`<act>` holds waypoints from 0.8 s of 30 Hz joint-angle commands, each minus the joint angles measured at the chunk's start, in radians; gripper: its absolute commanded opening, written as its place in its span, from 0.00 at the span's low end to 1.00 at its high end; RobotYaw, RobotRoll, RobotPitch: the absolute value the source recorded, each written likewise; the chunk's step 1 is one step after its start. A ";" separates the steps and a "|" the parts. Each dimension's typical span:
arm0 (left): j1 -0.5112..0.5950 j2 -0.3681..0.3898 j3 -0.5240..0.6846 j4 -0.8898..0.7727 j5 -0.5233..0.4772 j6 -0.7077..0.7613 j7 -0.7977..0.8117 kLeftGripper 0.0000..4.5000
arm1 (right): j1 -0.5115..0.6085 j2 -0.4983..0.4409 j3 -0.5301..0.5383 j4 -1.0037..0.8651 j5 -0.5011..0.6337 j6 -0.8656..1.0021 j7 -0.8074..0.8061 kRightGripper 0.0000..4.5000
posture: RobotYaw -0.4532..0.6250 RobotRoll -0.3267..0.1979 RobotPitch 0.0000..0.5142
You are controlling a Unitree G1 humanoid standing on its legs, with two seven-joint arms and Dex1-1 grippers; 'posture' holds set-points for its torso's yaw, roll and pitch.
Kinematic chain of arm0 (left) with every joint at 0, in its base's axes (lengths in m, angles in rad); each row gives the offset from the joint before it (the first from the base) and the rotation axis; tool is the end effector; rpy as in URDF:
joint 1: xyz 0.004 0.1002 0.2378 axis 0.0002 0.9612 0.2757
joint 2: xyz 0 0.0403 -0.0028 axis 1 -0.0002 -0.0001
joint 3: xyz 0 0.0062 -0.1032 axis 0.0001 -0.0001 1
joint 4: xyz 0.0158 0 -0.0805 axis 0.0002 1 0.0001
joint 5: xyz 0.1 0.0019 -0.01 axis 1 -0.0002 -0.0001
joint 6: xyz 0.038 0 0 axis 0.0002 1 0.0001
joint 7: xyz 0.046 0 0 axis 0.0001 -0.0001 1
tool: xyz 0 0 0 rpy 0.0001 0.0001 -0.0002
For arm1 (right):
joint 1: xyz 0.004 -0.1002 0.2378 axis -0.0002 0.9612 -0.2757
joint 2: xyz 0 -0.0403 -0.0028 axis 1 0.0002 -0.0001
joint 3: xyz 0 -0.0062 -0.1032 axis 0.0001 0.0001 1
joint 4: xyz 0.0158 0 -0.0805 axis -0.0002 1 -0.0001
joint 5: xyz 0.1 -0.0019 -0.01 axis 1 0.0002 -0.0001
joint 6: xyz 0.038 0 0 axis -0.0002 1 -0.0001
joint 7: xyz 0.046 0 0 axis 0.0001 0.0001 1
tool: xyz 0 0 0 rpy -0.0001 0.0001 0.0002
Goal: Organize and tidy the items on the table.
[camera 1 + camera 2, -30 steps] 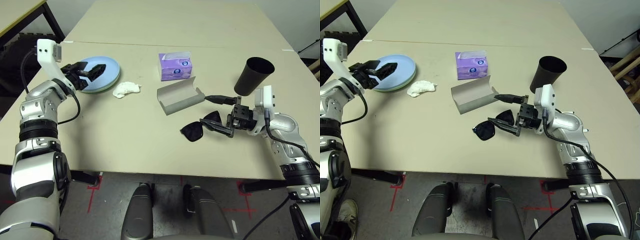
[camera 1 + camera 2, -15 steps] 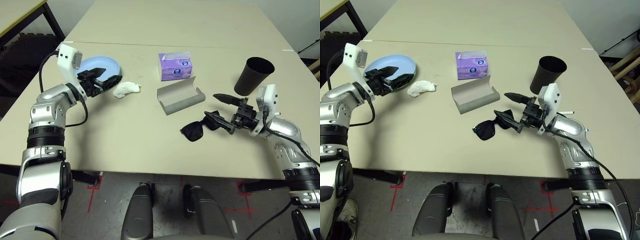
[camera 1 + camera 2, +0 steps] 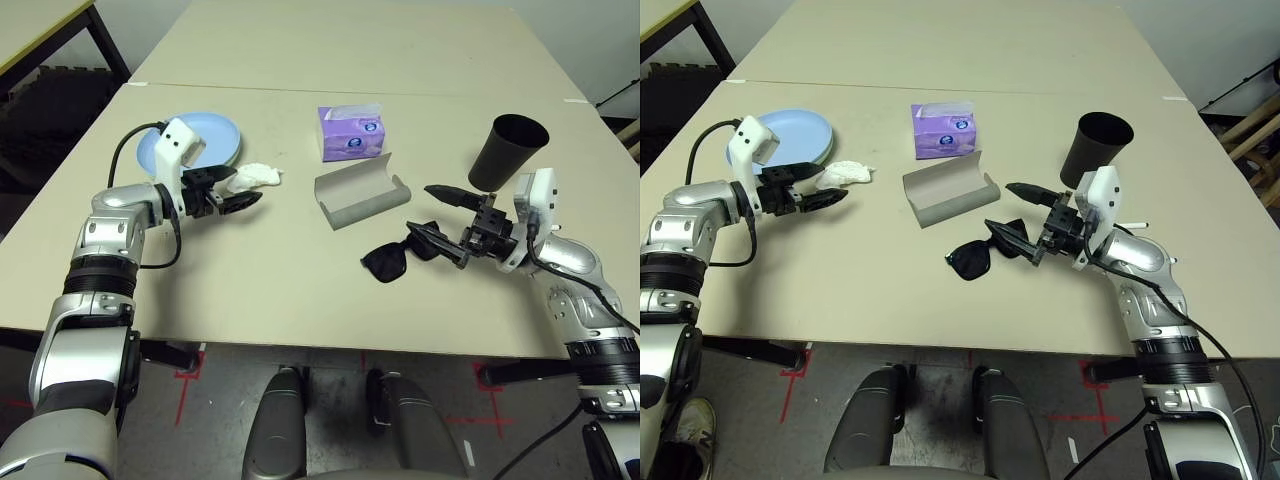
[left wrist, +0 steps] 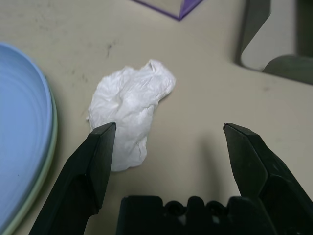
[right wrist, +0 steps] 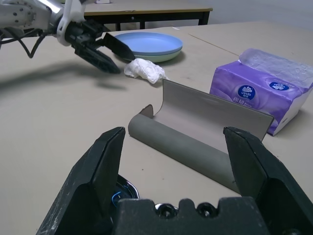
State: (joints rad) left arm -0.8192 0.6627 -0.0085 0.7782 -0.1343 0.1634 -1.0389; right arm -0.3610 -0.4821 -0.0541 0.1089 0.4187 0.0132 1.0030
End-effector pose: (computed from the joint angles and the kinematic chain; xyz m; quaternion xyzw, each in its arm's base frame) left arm 0.3242 0.2906 0.1722 0.1535 0.1257 -0.3571 0.9128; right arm 0.2661 -0.2331 0.1344 -0.0831 -0.1032 0.4738 0.8706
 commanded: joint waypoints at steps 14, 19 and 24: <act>-0.122 -0.047 0.001 0.174 0.060 -0.083 0.089 0.99 | 0.031 -0.002 -0.006 -0.068 0.010 0.038 -0.020 1.00 | 0.56 0.62 0.30; -0.134 -0.051 0.000 0.200 0.065 -0.085 0.090 0.71 | 0.033 0.001 -0.005 -0.077 0.011 0.044 -0.026 1.00 | 0.55 0.62 0.30; -0.136 -0.052 -0.006 0.217 0.082 -0.097 0.094 0.26 | 0.035 0.001 -0.008 -0.089 0.012 0.050 -0.032 1.00 | 0.55 0.62 0.30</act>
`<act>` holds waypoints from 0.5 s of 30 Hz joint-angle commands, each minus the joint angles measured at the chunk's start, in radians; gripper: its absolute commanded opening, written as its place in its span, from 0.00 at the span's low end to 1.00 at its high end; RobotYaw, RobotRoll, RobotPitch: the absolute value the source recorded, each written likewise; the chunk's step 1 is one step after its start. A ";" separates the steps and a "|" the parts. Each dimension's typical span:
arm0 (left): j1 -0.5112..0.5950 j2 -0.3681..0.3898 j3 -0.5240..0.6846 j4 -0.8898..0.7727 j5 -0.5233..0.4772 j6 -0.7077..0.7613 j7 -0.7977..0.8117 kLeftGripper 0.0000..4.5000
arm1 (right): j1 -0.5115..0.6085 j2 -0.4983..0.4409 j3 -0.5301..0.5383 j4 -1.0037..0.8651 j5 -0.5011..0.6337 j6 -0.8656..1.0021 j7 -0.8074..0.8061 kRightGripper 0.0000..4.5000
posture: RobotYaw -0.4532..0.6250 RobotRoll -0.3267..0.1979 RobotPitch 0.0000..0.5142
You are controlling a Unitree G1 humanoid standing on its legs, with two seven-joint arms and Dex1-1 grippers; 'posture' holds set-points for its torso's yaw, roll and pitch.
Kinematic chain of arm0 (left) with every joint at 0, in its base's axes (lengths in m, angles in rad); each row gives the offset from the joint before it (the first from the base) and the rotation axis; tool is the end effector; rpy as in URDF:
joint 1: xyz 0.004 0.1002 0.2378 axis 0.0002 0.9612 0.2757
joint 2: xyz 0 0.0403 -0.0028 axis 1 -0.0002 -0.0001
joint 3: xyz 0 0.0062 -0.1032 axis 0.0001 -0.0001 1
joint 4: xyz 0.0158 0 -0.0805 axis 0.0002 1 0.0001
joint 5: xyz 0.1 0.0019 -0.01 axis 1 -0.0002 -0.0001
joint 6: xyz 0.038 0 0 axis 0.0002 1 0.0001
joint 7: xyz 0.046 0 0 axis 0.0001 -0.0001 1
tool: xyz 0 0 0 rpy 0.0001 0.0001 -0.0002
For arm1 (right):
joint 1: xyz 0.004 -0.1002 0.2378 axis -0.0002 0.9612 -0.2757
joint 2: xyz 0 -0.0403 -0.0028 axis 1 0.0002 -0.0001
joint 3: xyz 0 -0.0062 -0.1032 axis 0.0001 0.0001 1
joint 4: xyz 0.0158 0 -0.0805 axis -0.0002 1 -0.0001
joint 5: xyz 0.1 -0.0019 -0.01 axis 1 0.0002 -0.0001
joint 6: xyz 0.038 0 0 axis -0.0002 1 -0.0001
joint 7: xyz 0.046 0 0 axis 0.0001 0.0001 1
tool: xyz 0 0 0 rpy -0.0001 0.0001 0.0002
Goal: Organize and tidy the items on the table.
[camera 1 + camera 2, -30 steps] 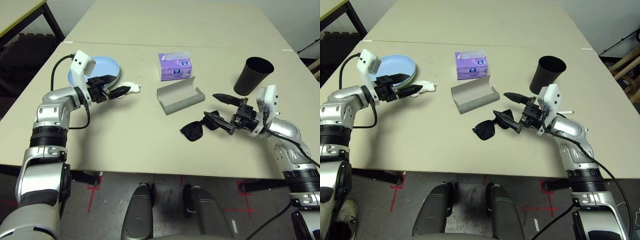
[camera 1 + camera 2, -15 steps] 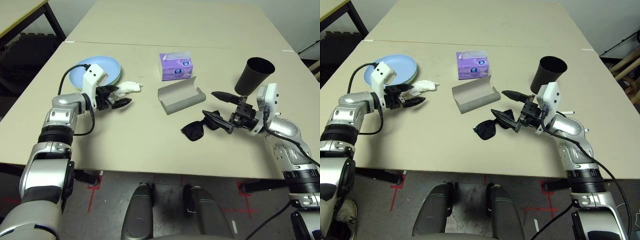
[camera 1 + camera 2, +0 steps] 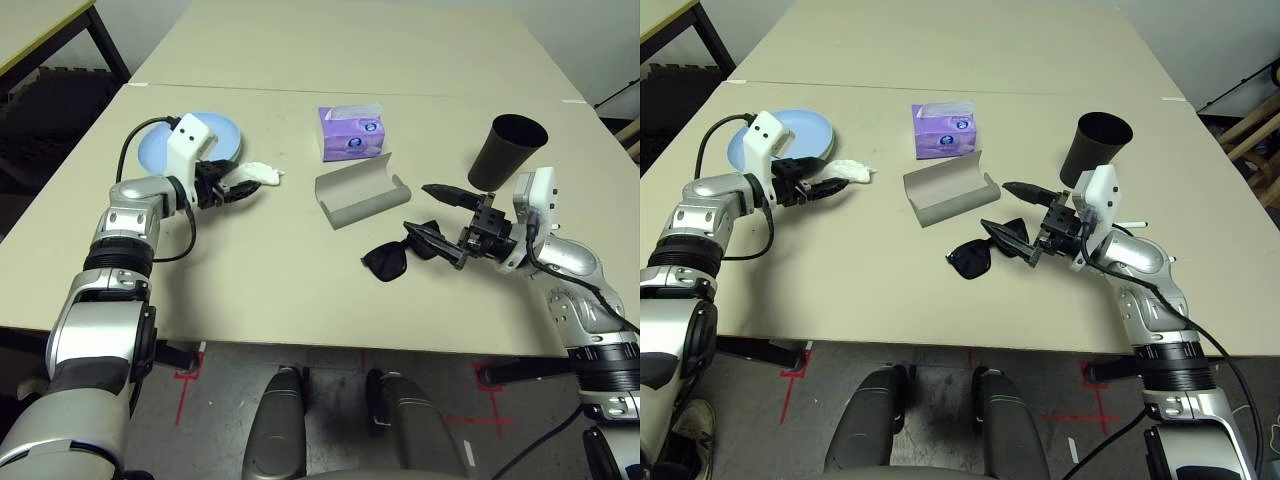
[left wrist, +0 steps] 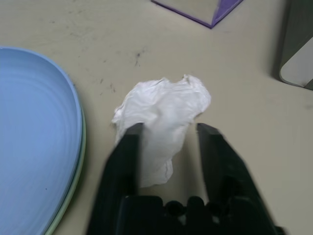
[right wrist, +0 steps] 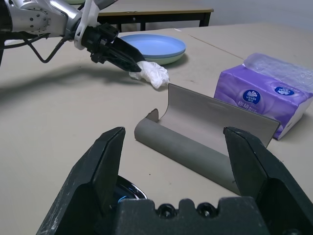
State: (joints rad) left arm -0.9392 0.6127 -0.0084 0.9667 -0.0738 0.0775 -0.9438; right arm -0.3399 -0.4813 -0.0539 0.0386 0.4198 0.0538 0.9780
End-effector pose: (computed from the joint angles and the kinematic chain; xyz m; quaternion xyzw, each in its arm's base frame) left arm 0.3391 0.2811 0.1753 0.1607 0.1138 -0.3156 0.9282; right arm 0.2612 -0.2287 0.1385 -0.0839 -0.1044 0.4734 0.8706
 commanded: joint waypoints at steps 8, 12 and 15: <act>-0.028 -0.006 -0.006 0.046 0.035 -0.023 0.000 0.00 | 0.012 -0.002 -0.008 -0.020 0.016 0.010 -0.012 1.00 | 0.55 0.62 0.30; -0.044 0.002 0.017 0.021 0.012 -0.007 -0.003 0.00 | 0.014 0.000 -0.006 -0.020 0.015 0.008 -0.015 1.00 | 0.55 0.62 0.29; -0.062 0.018 0.057 -0.023 -0.020 0.042 0.008 0.00 | 0.016 0.001 -0.007 -0.020 0.015 0.007 -0.017 1.00 | 0.55 0.62 0.29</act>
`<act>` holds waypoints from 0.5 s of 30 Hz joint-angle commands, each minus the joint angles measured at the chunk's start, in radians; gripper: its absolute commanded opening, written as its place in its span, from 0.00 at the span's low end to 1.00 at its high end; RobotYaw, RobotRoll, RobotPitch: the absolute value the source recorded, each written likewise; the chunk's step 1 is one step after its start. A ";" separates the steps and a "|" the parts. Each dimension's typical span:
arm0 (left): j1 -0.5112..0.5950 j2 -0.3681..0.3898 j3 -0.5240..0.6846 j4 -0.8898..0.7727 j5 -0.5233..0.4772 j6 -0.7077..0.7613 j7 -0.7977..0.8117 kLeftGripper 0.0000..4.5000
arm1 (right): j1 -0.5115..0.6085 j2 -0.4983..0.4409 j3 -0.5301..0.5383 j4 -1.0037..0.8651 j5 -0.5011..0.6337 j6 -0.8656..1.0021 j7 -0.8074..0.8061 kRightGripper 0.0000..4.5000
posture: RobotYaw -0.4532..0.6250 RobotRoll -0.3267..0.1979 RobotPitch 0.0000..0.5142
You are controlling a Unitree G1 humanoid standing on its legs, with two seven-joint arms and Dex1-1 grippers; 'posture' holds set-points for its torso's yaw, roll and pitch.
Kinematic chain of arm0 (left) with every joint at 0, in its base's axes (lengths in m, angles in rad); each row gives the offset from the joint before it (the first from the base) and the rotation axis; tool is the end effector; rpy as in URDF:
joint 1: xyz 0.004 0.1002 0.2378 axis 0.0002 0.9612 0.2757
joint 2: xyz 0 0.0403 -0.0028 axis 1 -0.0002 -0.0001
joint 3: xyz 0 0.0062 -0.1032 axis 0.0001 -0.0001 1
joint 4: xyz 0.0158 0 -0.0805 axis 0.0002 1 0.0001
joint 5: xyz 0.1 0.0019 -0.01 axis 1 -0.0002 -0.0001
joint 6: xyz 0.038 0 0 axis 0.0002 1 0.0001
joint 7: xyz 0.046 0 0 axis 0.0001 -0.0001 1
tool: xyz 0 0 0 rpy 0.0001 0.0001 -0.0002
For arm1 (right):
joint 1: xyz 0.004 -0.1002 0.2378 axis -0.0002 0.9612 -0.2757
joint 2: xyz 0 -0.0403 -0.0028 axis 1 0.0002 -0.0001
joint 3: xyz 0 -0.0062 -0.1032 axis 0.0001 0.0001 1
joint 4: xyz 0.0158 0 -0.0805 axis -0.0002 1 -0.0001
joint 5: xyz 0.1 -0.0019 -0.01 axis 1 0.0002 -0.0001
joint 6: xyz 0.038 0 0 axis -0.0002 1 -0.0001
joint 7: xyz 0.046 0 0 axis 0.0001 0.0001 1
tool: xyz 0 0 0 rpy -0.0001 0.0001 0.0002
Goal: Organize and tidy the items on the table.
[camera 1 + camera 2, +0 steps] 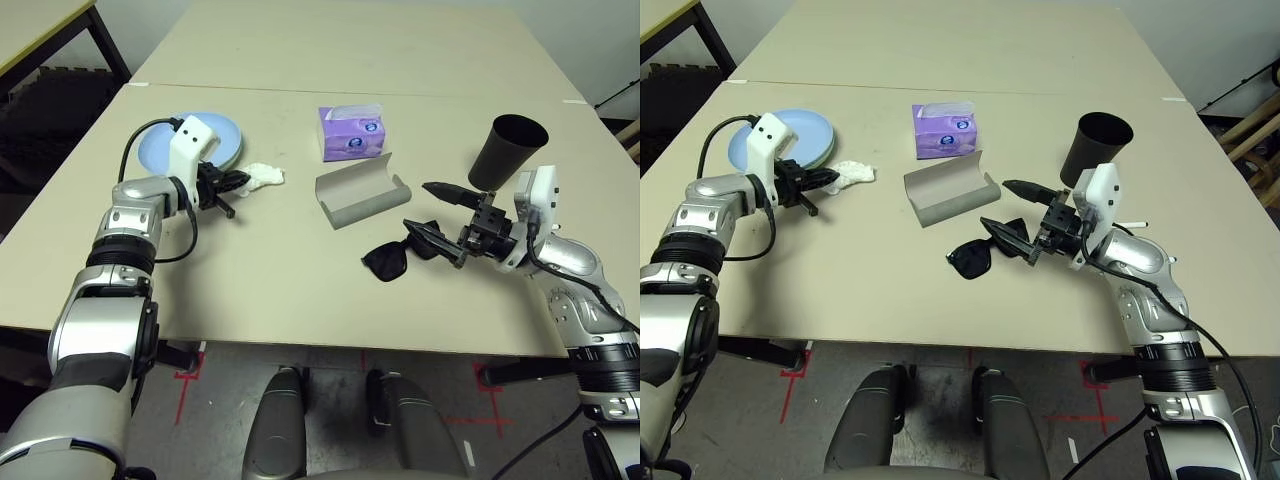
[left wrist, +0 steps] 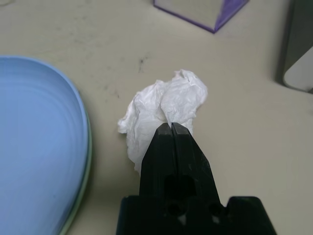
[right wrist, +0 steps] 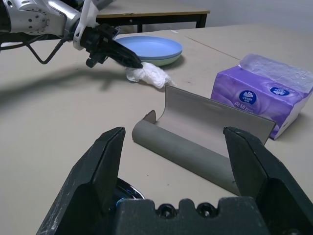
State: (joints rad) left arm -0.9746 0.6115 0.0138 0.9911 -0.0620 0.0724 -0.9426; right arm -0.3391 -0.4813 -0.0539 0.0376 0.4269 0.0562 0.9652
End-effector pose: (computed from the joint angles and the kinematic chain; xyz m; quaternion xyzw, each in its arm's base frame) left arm 0.3418 0.2814 0.1838 0.1587 0.1011 -0.3097 0.9320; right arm 0.2610 -0.2287 0.1383 -0.0797 -0.1055 0.4685 0.8735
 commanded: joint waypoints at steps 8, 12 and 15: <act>-0.031 0.081 0.136 -0.226 -0.113 0.243 0.044 0.00 | 0.014 0.005 -0.004 -0.012 0.007 0.002 -0.002 1.00 | 0.57 0.62 0.29; -0.092 0.111 0.144 -0.131 -0.073 0.188 0.138 0.00 | 0.000 0.006 -0.001 0.009 0.005 -0.005 0.009 1.00 | 0.58 0.62 0.28; -0.130 0.113 0.137 -0.028 -0.038 0.114 0.232 0.00 | -0.010 0.009 0.001 0.020 0.003 -0.009 0.015 1.00 | 0.58 0.62 0.28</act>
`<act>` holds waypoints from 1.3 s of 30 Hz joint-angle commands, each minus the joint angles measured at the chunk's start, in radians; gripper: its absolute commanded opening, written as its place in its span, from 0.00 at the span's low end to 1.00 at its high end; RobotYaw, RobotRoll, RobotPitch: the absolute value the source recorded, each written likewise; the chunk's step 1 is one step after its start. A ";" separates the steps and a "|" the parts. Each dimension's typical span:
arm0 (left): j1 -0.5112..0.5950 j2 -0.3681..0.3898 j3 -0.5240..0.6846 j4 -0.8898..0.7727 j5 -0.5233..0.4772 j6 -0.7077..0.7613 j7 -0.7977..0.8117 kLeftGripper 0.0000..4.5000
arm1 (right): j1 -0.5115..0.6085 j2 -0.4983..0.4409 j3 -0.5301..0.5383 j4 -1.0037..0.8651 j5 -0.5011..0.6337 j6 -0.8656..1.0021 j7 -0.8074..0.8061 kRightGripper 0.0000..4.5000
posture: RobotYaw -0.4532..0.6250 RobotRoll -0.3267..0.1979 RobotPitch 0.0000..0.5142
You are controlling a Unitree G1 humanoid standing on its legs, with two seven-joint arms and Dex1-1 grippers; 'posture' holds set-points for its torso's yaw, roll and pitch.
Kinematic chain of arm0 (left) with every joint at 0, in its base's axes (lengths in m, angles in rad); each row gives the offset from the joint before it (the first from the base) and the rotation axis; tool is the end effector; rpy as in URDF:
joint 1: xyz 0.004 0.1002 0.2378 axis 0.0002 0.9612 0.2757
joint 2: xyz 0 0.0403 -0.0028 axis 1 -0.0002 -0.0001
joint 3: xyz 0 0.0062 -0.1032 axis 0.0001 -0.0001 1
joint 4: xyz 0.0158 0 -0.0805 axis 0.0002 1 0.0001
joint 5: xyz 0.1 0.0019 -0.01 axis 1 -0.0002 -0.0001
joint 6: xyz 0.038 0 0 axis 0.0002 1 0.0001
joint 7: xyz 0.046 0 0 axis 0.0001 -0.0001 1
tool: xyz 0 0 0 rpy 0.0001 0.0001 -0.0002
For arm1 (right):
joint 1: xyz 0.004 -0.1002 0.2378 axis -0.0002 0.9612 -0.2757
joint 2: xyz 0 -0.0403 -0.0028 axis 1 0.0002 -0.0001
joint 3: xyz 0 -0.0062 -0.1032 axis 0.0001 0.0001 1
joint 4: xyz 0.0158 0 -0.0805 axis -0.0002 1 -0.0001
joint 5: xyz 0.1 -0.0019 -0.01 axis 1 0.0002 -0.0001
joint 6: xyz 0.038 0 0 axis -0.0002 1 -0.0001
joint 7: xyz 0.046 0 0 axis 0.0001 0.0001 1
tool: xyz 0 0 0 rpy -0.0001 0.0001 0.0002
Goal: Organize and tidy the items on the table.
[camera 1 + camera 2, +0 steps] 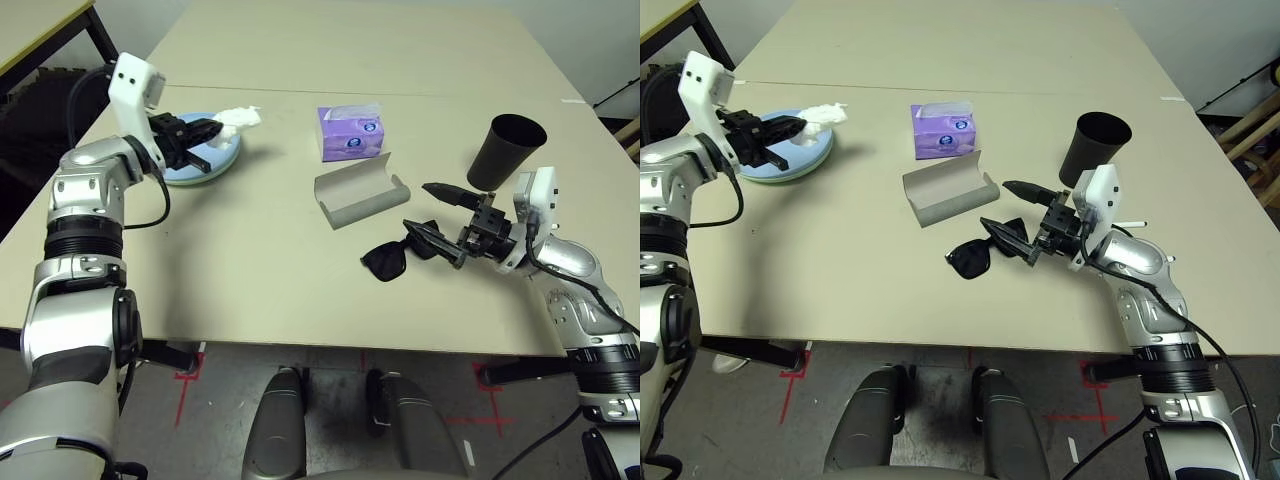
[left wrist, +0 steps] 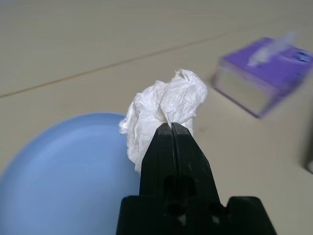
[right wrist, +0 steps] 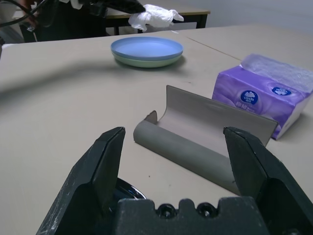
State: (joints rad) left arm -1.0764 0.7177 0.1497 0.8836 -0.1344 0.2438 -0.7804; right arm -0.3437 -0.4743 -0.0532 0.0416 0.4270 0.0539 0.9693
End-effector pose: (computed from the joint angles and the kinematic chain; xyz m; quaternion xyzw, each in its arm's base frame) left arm 0.3310 0.3083 0.2490 0.1109 0.0079 -0.1775 0.9778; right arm 0.2619 -0.2273 0.1381 -0.0772 -0.1081 0.4710 0.8721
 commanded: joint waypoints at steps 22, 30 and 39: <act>-0.038 -0.062 0.023 0.217 0.026 -0.257 0.121 0.99 | -0.003 -0.005 -0.012 -0.001 0.004 0.002 -0.001 1.00 | 0.57 0.62 0.28; 0.089 -0.122 0.070 0.070 -0.114 -0.215 -0.165 0.99 | -0.022 -0.004 -0.010 -0.005 0.008 0.022 -0.015 1.00 | 0.58 0.62 0.31; 0.191 -0.056 0.014 0.032 -0.117 -0.229 -0.503 0.99 | 0.021 -0.033 -0.033 -0.027 0.020 0.033 -0.009 1.00 | 0.57 0.62 0.36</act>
State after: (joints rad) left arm -0.9058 0.6547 0.1891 0.9446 -0.2508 0.0350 -1.2098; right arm -0.3369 -0.4954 -0.0616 0.0380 0.4314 0.0761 0.9558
